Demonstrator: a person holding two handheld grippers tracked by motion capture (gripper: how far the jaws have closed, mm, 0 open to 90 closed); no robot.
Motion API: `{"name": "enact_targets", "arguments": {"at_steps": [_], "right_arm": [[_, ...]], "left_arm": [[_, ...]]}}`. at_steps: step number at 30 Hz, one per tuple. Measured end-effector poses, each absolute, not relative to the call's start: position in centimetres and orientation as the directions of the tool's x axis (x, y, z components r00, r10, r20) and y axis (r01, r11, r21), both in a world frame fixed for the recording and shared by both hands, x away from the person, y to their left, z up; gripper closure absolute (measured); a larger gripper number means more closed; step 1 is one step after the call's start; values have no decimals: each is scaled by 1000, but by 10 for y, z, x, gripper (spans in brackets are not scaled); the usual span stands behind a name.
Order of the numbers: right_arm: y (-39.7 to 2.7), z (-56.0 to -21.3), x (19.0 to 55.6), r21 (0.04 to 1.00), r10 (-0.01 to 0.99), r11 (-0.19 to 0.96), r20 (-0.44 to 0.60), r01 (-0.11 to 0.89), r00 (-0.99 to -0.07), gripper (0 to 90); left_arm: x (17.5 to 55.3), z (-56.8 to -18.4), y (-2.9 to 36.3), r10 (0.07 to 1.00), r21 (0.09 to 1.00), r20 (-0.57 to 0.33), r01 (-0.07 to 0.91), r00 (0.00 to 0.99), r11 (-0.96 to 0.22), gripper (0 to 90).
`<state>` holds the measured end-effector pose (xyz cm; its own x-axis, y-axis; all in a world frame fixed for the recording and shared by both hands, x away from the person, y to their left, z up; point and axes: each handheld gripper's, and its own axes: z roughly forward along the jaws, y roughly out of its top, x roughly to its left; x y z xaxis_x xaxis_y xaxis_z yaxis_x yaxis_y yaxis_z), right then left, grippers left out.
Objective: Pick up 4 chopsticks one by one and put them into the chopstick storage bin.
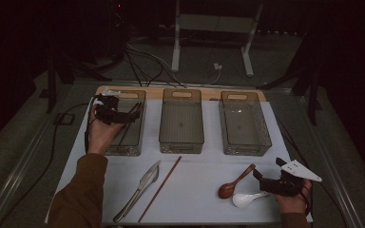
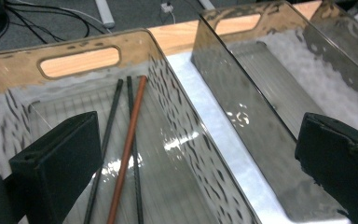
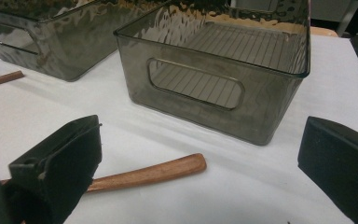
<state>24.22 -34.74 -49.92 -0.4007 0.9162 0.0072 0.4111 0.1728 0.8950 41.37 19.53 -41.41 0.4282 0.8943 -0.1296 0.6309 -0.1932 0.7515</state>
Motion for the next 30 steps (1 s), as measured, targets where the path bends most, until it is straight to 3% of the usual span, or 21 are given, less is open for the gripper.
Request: {"name": "enact_targets", "arguments": {"at_steps": [30], "right_arm": [[-348,-499,242,896,917,171,8,411,-400,0]], "left_arm": [[353,-413,132,833,754,-107,591,542,-288,6]]}}
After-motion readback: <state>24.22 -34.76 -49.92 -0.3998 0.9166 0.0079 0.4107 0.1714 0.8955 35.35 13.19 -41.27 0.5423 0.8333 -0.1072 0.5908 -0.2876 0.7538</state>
